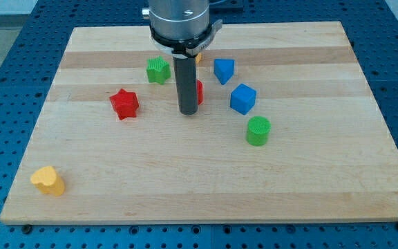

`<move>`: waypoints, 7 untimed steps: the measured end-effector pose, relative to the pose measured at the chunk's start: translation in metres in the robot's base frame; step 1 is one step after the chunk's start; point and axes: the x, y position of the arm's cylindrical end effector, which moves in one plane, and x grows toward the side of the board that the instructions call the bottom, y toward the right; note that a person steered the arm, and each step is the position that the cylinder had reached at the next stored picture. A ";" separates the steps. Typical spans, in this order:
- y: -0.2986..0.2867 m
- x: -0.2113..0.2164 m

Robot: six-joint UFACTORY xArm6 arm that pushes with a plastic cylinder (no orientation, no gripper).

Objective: Move the heart diagonal to the red star

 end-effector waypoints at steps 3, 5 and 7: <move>-0.094 0.094; -0.163 0.185; -0.228 0.182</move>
